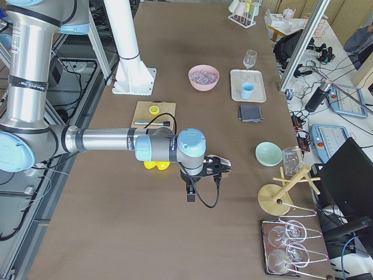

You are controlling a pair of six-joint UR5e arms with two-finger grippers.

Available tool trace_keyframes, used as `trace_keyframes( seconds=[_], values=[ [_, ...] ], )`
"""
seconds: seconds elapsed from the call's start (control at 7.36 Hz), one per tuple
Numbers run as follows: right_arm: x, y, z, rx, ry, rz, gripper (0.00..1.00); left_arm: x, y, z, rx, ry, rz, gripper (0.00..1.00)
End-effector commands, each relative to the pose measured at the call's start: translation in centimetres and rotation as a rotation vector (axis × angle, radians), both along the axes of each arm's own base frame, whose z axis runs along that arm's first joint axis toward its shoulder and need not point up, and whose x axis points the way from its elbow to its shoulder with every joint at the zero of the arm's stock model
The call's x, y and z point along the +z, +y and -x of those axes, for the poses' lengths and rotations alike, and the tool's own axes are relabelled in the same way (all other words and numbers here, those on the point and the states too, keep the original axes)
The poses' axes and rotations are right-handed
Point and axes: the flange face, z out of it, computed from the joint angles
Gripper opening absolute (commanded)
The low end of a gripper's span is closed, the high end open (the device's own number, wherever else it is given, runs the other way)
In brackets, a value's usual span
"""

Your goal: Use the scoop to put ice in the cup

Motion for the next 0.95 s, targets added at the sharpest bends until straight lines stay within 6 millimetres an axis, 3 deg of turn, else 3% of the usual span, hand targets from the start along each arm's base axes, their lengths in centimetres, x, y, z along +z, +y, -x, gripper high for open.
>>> trace_keyframes(
  seconds=[0.0, 0.27, 0.68, 0.82],
  values=[
    [-0.3, 0.4, -0.1, 0.002, -0.003, -0.004, 1.0, -0.5, -0.3, -0.7, 0.012, 0.003, -0.013, 0.99],
    [-0.5, 0.4, -0.2, 0.005, -0.003, -0.006, 1.0, -1.6, -1.5, -2.3, 0.042, -0.002, -0.034, 0.99],
    [-1.1, 1.0, -0.2, 0.011, -0.012, -0.008, 1.0, -2.3, -1.8, -3.9, 0.076, 0.003, -0.05, 0.99],
    [-1.4, 0.8, -0.2, 0.016, -0.016, -0.008, 1.0, -5.2, -2.7, -7.6, 0.145, 0.01, -0.106, 0.99]
  ],
)
